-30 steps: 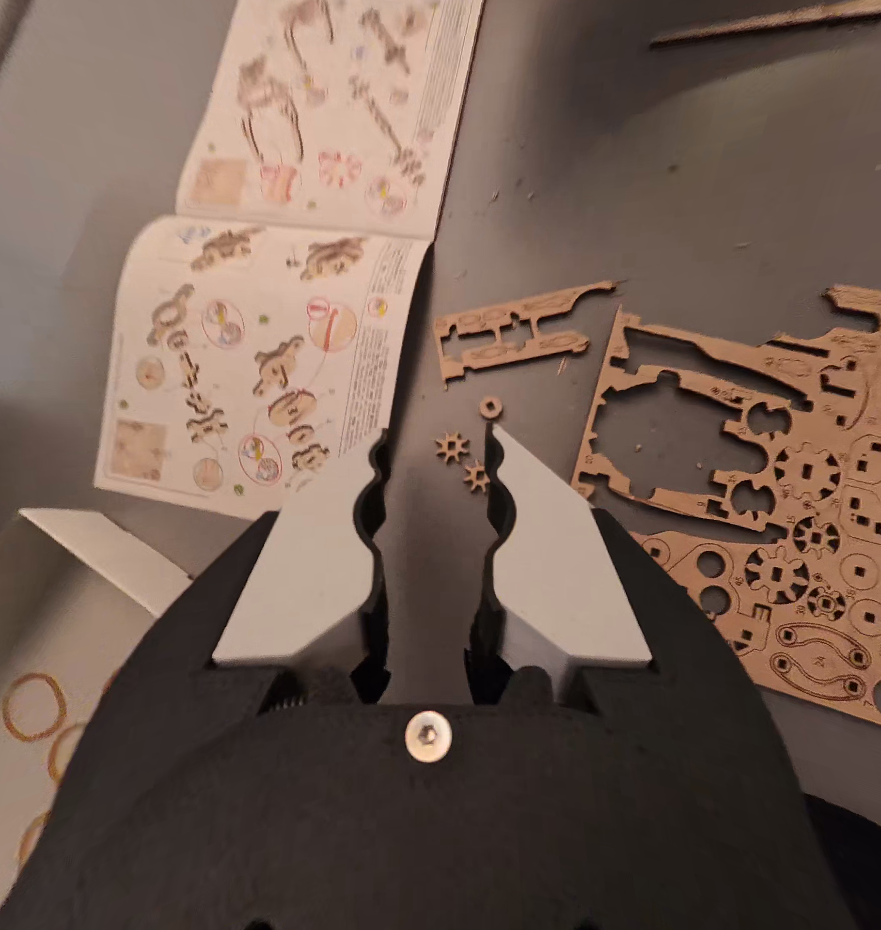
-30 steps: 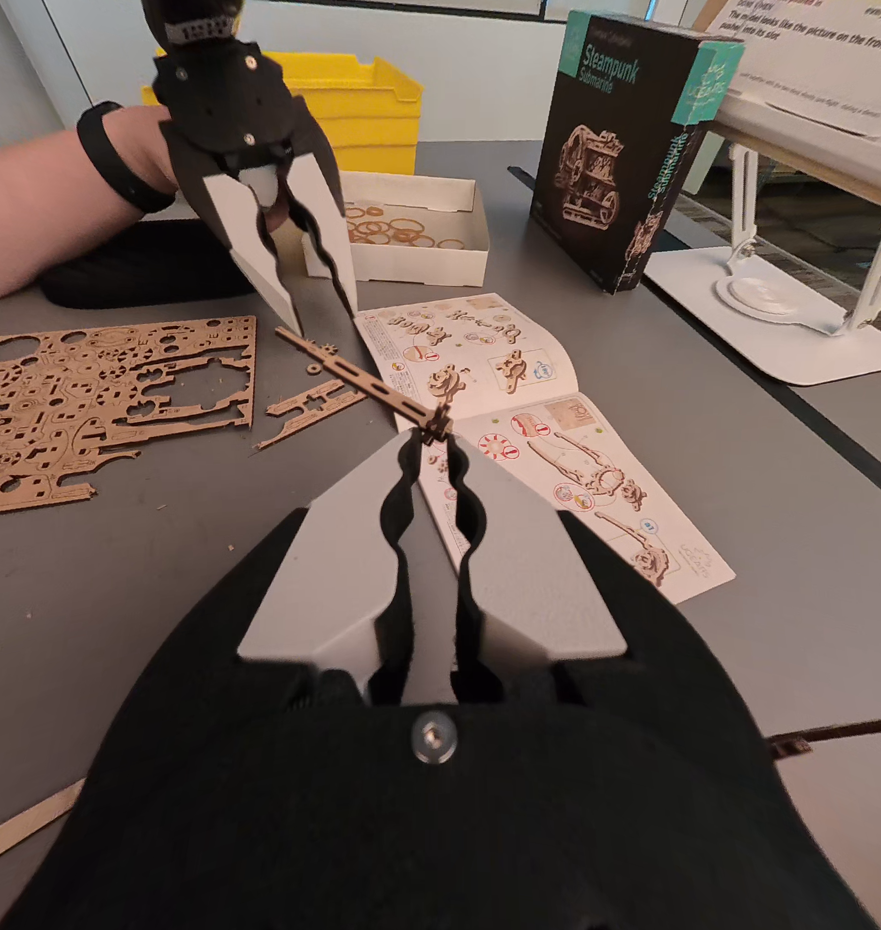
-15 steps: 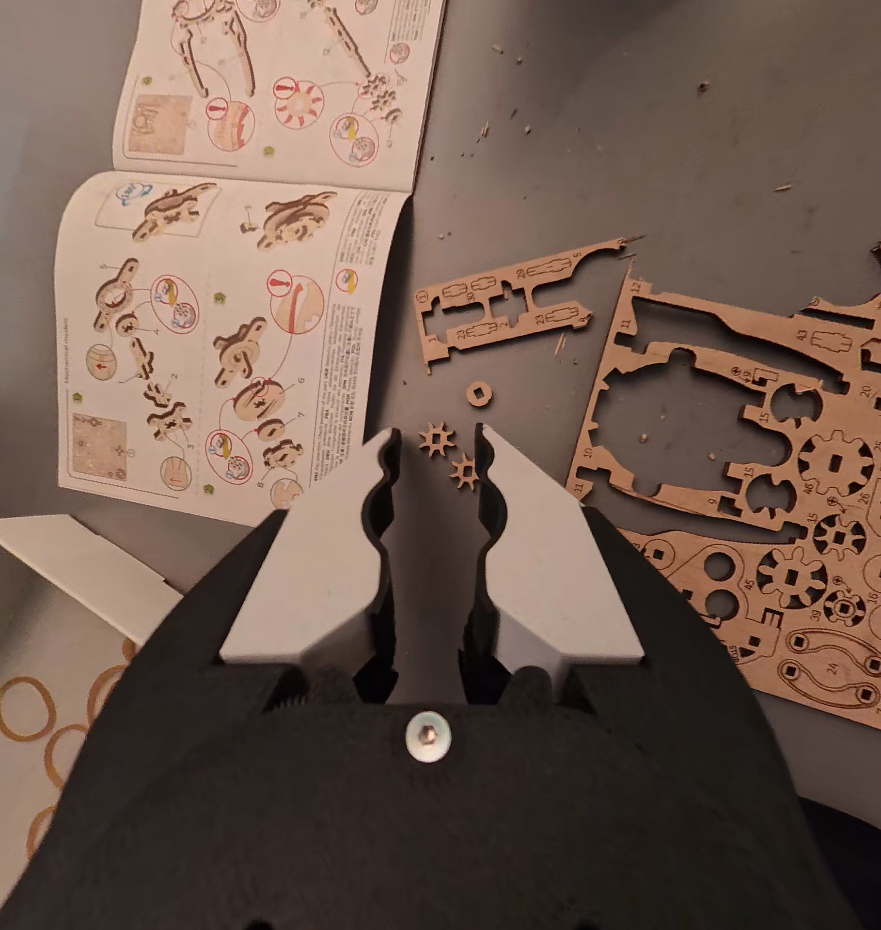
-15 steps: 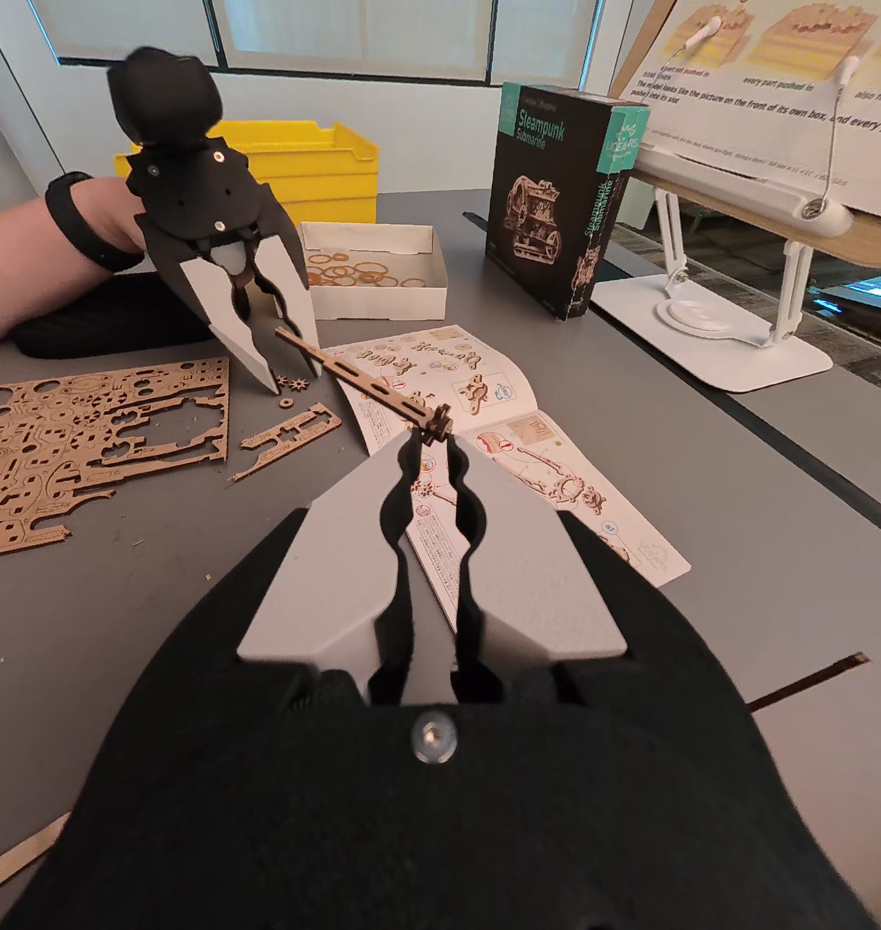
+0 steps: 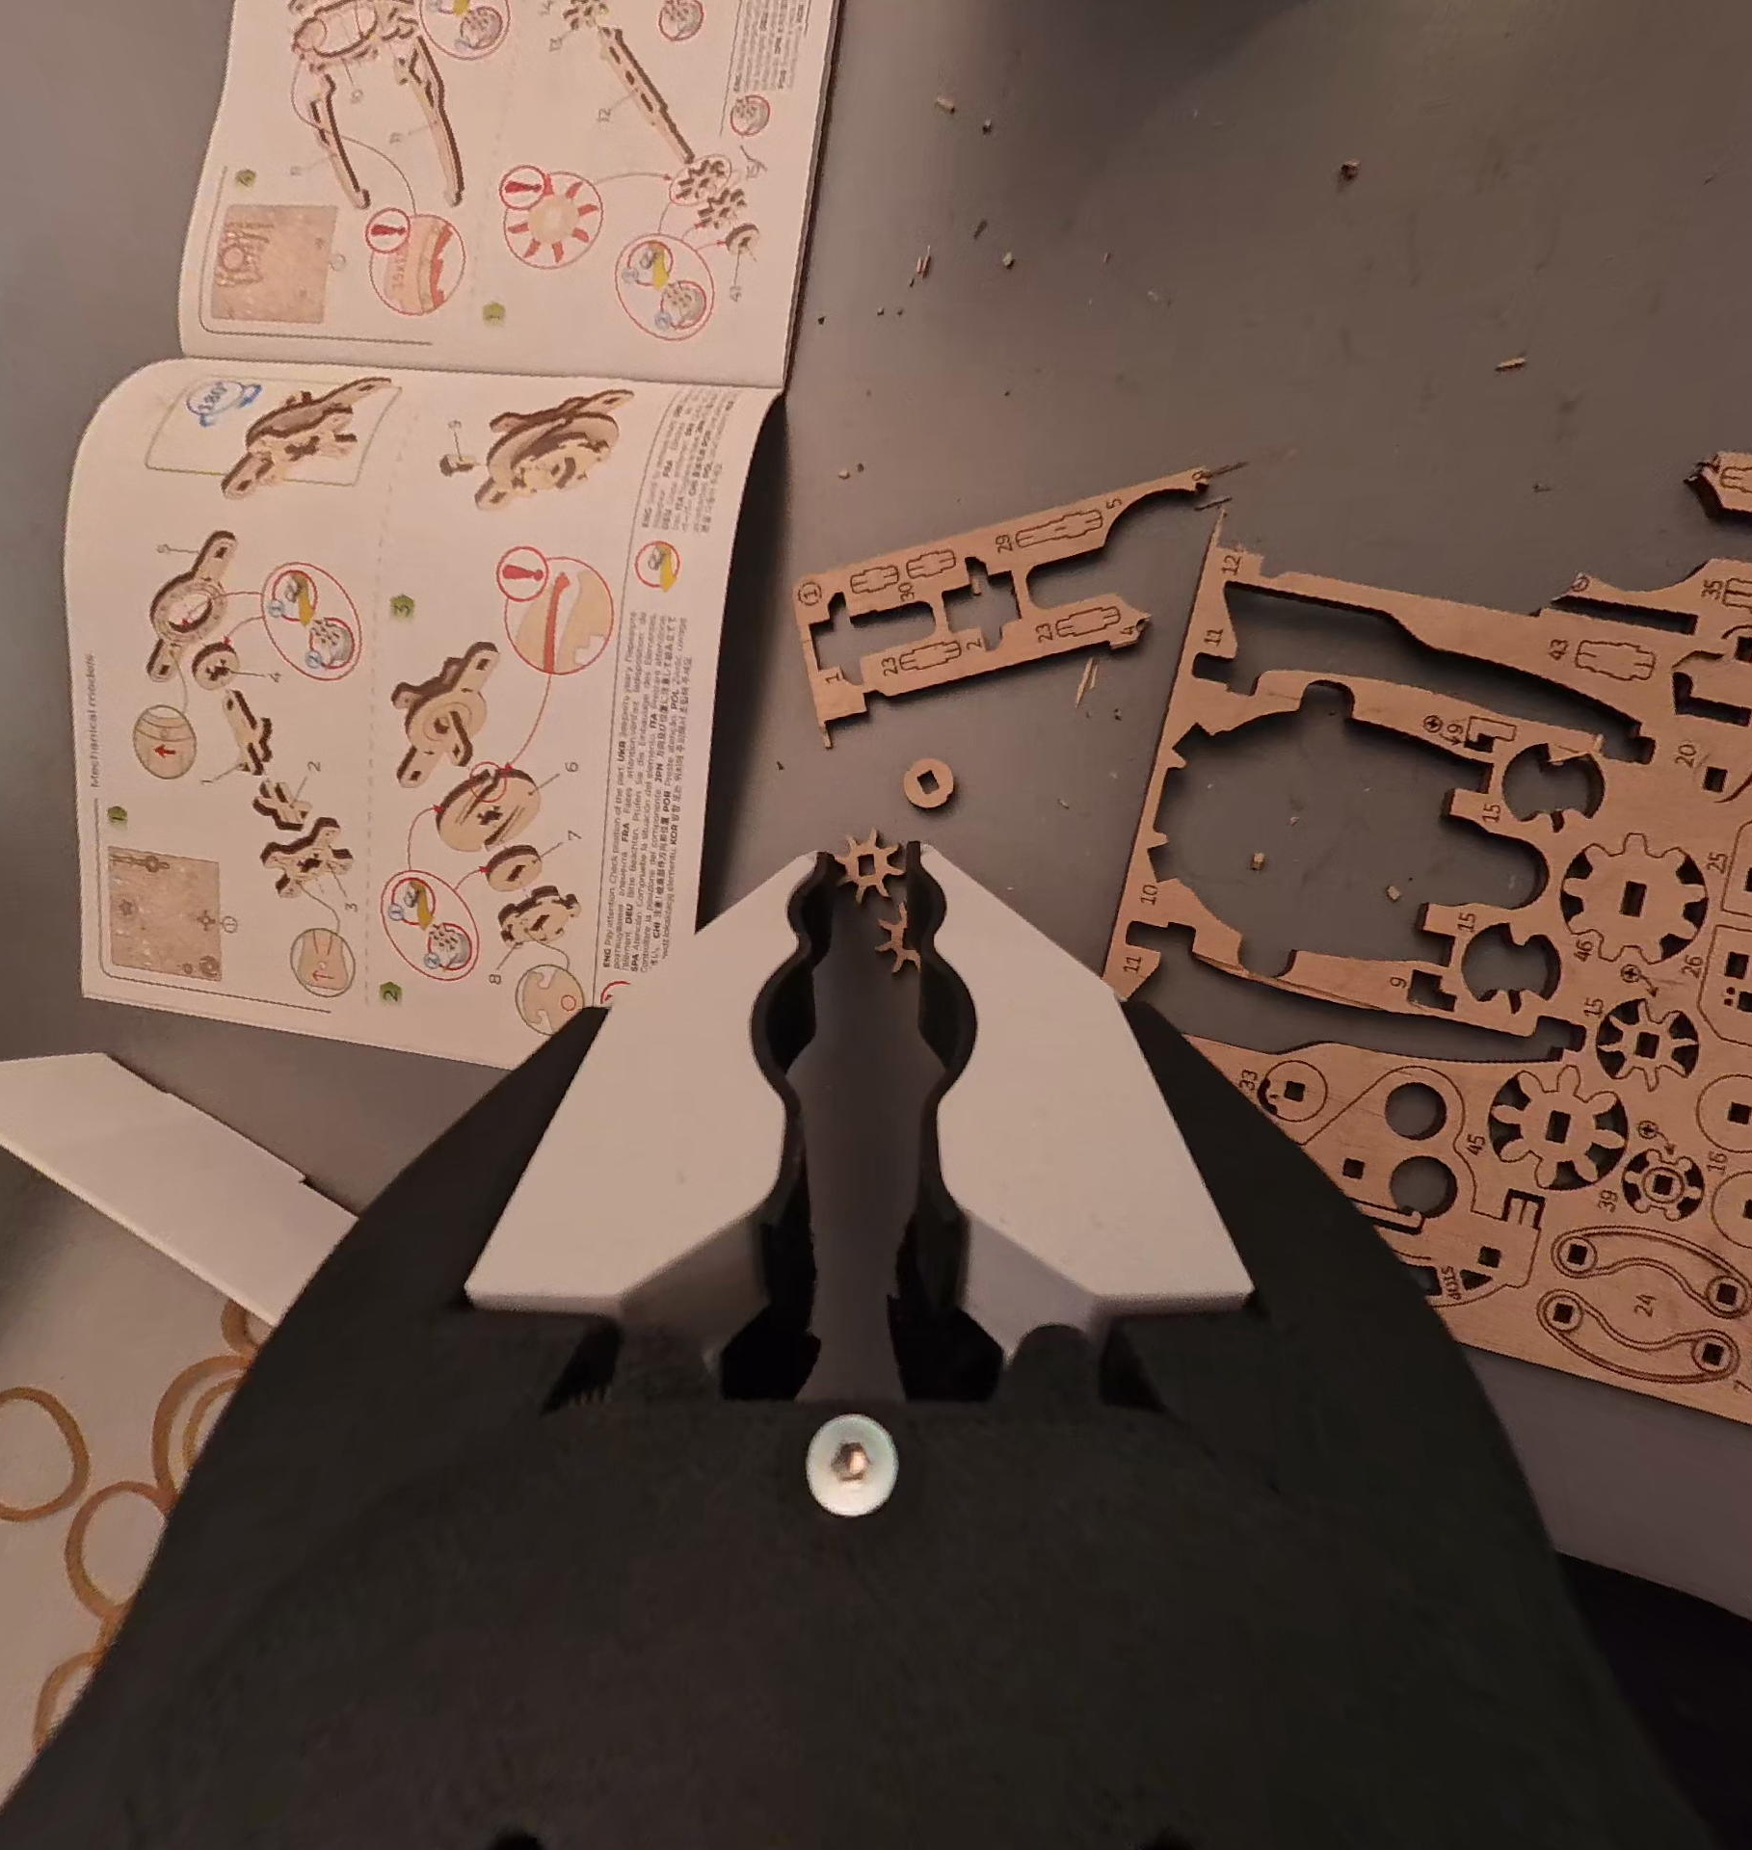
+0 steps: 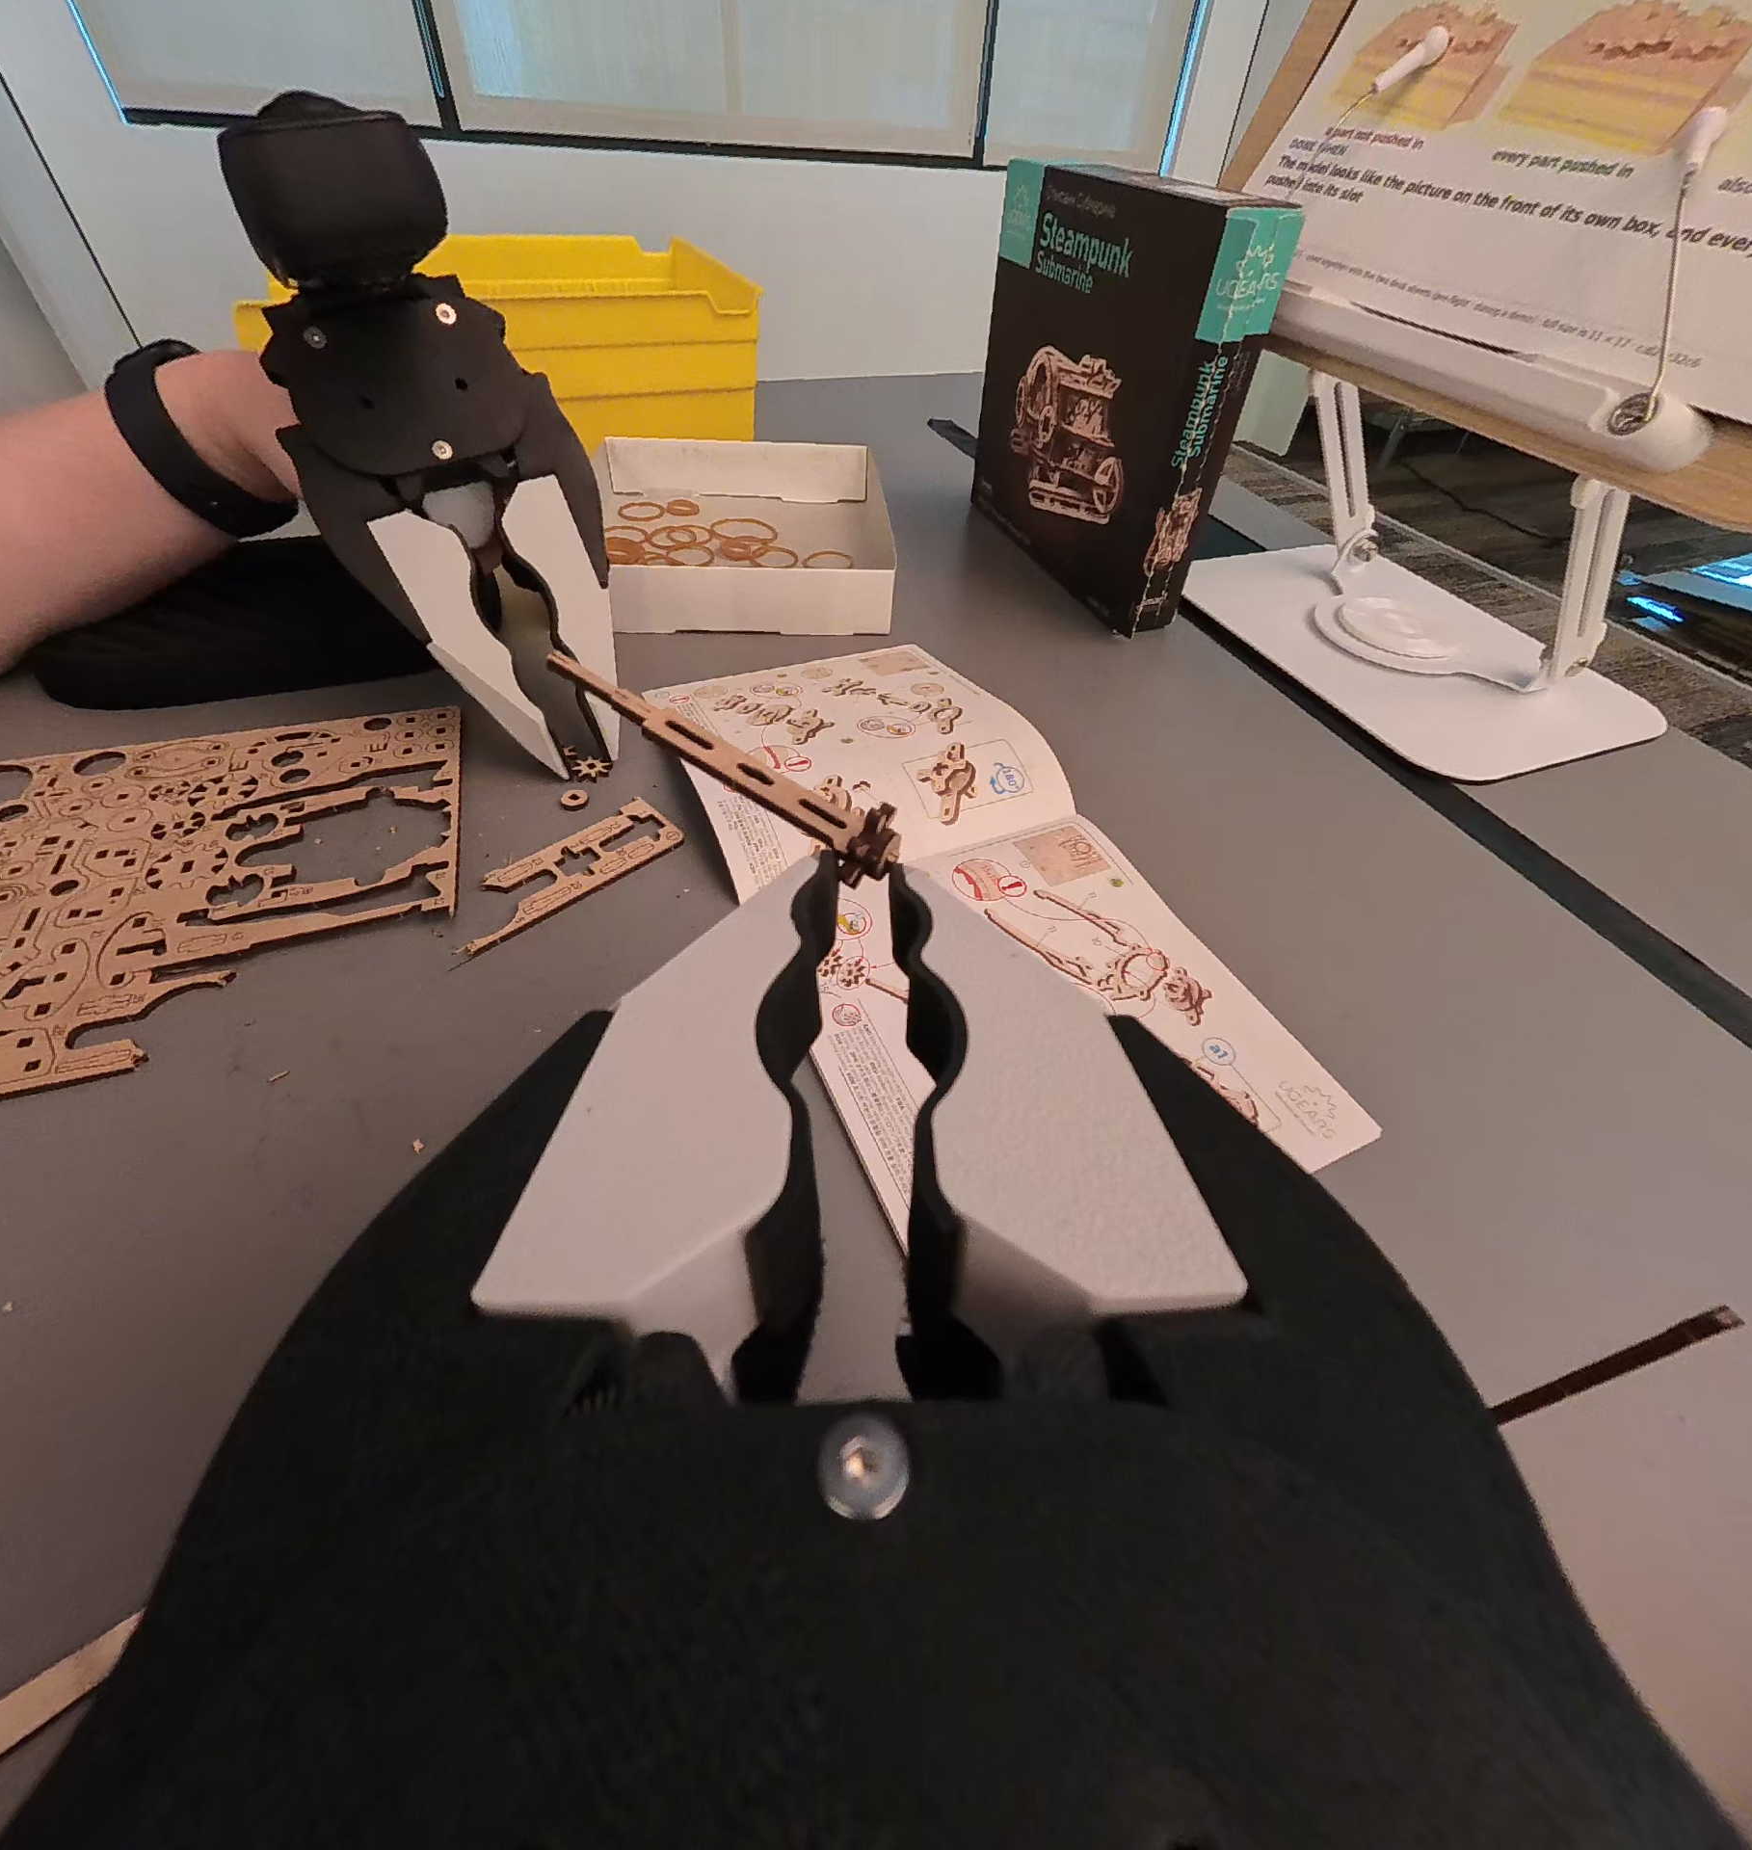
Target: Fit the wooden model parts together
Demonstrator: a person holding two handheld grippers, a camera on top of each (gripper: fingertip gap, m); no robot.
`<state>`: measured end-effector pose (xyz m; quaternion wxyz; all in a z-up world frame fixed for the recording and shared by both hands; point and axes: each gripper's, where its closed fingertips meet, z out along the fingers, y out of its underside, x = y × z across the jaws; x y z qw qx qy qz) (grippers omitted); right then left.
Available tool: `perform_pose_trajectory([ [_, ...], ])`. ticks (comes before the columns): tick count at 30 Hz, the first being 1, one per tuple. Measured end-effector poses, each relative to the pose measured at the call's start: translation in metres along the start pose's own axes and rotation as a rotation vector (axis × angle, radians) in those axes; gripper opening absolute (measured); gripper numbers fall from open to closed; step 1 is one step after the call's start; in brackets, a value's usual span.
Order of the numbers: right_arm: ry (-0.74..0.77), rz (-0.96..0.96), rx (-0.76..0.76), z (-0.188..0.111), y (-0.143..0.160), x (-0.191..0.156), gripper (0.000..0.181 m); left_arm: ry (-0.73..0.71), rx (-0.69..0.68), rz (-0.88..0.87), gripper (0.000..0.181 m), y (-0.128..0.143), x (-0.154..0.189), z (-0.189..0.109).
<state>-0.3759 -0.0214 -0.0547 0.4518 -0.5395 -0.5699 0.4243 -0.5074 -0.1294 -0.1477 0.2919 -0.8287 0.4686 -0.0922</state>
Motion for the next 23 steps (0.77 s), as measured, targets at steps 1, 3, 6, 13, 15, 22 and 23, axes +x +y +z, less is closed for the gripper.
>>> perform_pose_trajectory([
  [1,0.0,0.002,0.001,0.0,0.0,0.0,0.007,0.003,0.004,0.004,0.011,-0.001,0.001,-0.001],
  [3,-0.001,0.002,0.002,0.0,0.0,0.0,0.007,-0.012,0.04,0.002,0.011,-0.006,-0.003,-0.005],
  [6,0.001,-0.001,0.001,0.0,0.0,0.0,0.007,-0.069,0.166,-0.014,0.011,-0.025,-0.014,-0.021],
  [13,0.028,0.007,-0.007,-0.002,0.001,0.007,0.007,-0.126,0.339,0.064,0.011,-0.059,-0.011,-0.032],
  [15,0.029,0.021,-0.006,-0.002,0.002,0.008,0.007,-0.129,0.351,0.107,0.011,-0.066,-0.005,-0.027],
  [22,-0.018,0.115,0.024,-0.002,0.0,0.008,0.007,-0.175,0.38,0.206,0.011,-0.081,0.007,-0.02],
  [23,-0.024,0.13,0.031,-0.003,0.0,0.008,0.007,-0.179,0.384,0.213,0.011,-0.082,0.007,-0.02],
])
